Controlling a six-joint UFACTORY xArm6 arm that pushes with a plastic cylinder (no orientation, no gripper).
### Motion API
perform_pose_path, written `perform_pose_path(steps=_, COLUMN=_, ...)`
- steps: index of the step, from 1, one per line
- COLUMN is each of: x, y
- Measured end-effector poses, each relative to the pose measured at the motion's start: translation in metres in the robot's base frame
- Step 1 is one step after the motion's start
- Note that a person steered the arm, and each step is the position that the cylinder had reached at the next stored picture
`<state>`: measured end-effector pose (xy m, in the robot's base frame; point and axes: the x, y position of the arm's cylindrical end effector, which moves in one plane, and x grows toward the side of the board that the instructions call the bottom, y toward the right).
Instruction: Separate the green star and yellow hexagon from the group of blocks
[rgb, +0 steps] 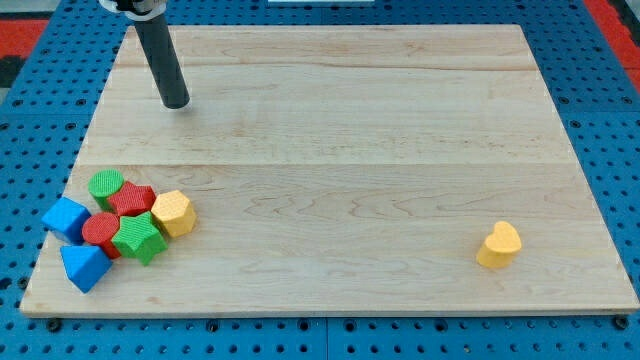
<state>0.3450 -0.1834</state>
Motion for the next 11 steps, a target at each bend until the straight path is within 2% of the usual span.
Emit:
perform_pose_path(steps=3, x=0.017, y=0.012)
perform_pose_path(steps=5, x=0.168, y=0.112)
perform_pose_path(steps=6, x=0.249, y=0.102)
perform_pose_path(steps=7, x=0.273, y=0.081)
perform_pose_path(steps=8, x=0.273, y=0.067)
perform_pose_path(steps=10, x=0.273, y=-0.047)
perform_pose_path(steps=11, x=0.272, y=-0.063)
